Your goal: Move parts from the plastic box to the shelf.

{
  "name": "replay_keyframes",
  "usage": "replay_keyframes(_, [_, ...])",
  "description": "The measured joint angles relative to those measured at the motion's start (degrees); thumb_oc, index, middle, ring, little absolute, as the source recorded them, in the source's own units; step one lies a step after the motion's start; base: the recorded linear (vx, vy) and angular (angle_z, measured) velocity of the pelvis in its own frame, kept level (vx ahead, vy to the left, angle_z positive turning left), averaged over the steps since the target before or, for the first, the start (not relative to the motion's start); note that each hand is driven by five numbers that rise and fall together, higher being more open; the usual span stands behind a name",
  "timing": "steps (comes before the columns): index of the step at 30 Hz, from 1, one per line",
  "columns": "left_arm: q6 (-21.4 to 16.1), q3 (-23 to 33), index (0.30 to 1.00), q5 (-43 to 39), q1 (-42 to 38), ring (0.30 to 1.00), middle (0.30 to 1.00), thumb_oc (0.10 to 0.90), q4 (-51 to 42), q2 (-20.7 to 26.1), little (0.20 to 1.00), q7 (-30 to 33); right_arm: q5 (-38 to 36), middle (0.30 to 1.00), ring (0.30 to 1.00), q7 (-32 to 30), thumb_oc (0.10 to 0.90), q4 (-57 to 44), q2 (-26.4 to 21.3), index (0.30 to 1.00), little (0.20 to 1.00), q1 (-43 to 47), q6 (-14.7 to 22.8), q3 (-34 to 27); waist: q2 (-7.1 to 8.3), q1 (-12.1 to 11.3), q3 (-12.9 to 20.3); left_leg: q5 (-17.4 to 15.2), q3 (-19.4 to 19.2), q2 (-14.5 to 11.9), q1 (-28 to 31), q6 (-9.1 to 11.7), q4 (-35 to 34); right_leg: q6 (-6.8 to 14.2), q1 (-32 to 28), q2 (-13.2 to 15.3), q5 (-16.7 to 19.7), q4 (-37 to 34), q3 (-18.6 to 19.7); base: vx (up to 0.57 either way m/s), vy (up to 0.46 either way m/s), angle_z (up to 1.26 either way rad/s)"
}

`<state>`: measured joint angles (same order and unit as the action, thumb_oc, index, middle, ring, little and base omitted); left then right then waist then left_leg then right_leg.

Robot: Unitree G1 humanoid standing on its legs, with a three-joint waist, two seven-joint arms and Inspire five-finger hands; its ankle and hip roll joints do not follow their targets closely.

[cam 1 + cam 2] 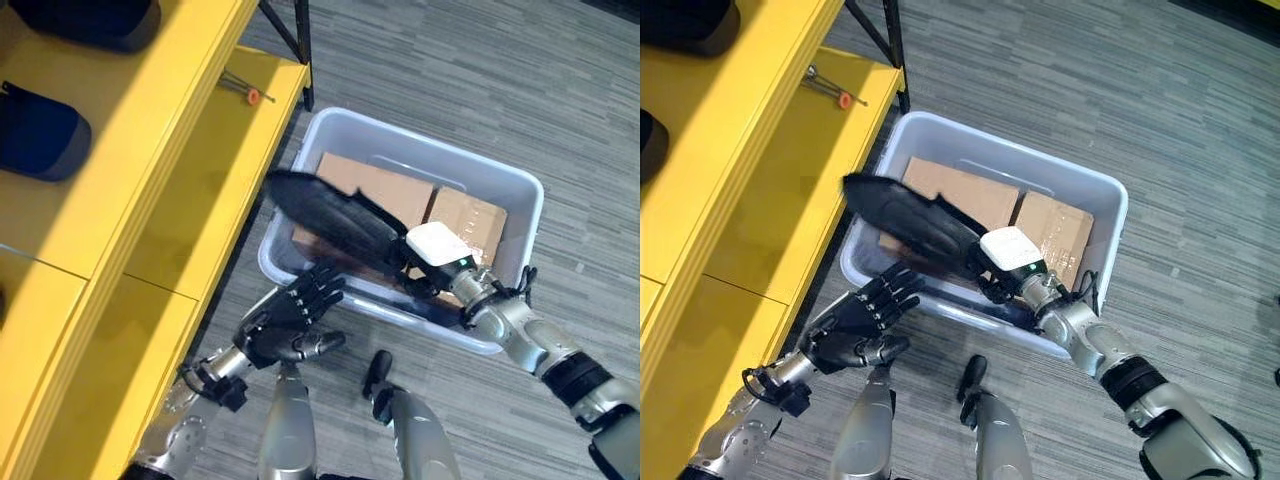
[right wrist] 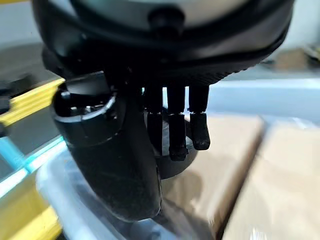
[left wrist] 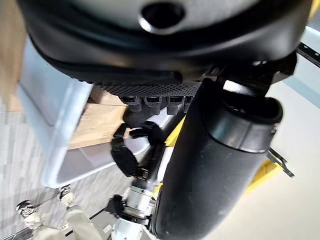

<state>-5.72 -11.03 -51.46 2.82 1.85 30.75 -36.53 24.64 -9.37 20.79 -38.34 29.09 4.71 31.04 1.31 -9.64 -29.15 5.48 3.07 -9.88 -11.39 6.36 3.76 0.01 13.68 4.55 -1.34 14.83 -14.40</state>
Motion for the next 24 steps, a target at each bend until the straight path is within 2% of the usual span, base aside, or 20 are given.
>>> replay_keyframes(1, [0.7, 0.3, 1.000, 0.1, -0.5, 1.000, 1.000, 0.900, 0.0, -0.6, 1.000, 0.0, -4.8, 0.300, 0.300, 0.9, 0.400, 0.8, 1.3, 0.300, 0.300, -1.2, -2.2, -1.3, -0.02, 0.1, 0.0, -0.4, -0.4, 0.0, 1.5, -0.5, -0.3, 0.2, -1.7, 0.0, 0.2, -1.2, 0.1, 0.11, 0.121, -0.02])
replay_keyframes(4, [2.0, 0.1, 1.000, 0.9, -0.4, 1.000, 1.000, 0.900, 0.0, -2.3, 1.000, 0.0, -10.3, 0.300, 0.300, 1.0, 0.400, 4.4, 6.7, 0.300, 0.300, -4.5, -5.1, -6.2, -0.28, 0.7, 1.5, -0.7, -1.3, 0.3, 4.0, -1.0, -1.3, 0.8, -4.4, 0.0, 0.8, -3.4, 0.7, 0.10, 0.103, -0.09])
replay_keyframes(7, [2.1, -0.1, 1.000, 1.3, -0.2, 1.000, 1.000, 0.900, 0.0, -3.9, 1.000, 0.0, -12.2, 0.300, 0.300, 1.0, 0.400, 8.8, 7.7, 0.300, 0.300, -5.0, -7.1, -6.5, -1.03, 1.6, 2.9, -0.5, -1.4, 0.8, 5.9, -0.7, -2.3, 1.3, -7.0, 0.1, 1.9, -6.1, 0.8, 0.13, 0.113, -0.03])
replay_keyframes(9, [2.8, -0.1, 1.000, 1.8, 0.2, 1.000, 1.000, 0.900, 0.2, -5.0, 1.000, 0.0, -13.1, 0.300, 0.300, 0.9, 0.400, 9.5, 7.9, 0.300, 0.300, -7.2, -7.4, -8.2, -1.71, 1.7, 3.5, -0.7, -1.6, 1.0, 7.2, -1.1, -2.7, 1.6, -8.7, 0.2, 2.1, -7.2, 0.8, 0.05, 0.067, 0.02])
replay_keyframes(12, [3.2, -0.2, 1.000, 2.4, 2.0, 1.000, 1.000, 0.900, 0.5, -4.9, 1.000, 0.0, -18.8, 0.300, 0.300, 0.8, 0.400, 9.5, 8.2, 0.300, 0.300, -11.3, -8.0, -10.1, -2.85, 1.9, 6.3, -0.8, -1.7, 1.2, 7.5, -1.1, -3.1, 1.9, -9.2, 0.2, 2.7, -8.6, 0.9, 0.01, 0.074, -0.03])
replay_keyframes(16, [3.3, -0.9, 1.000, 2.4, 3.0, 1.000, 1.000, 0.900, 1.2, -4.8, 1.000, -0.1, -24.1, 0.300, 0.300, 0.6, 0.400, 11.8, 11.0, 0.300, 0.300, -12.1, -8.3, -12.6, -3.60, 2.5, 6.7, -0.7, -2.5, 1.0, 7.5, -1.2, -3.1, 1.8, -9.1, 0.0, 3.0, -8.8, 1.4, -0.02, 0.044, -0.05])
replay_keyframes(21, [3.1, -1.3, 1.000, 2.8, 3.6, 1.000, 1.000, 0.900, 1.2, -4.9, 1.000, -0.1, -26.0, 0.300, 0.300, 0.6, 0.400, 11.3, 11.7, 0.300, 0.300, -13.9, -8.3, -12.6, -3.72, 3.7, 6.8, -0.8, -2.8, 0.9, 7.5, -1.6, -3.3, 1.6, -9.2, -0.2, 3.7, -9.7, 1.7, 0.02, 0.021, -0.05])
replay_keyframes(24, [2.8, -1.4, 1.000, 2.7, 4.3, 1.000, 1.000, 0.900, 0.9, -5.0, 1.000, -0.1, -25.6, 0.300, 0.300, -0.5, 0.400, 7.7, 12.6, 0.300, 0.300, -17.0, -8.2, -12.7, -3.89, 4.7, 6.9, -0.7, -3.1, 0.9, 7.9, -1.6, -3.5, 1.7, -9.3, -0.2, 4.2, -10.2, 2.4, 0.02, 0.039, -0.09])
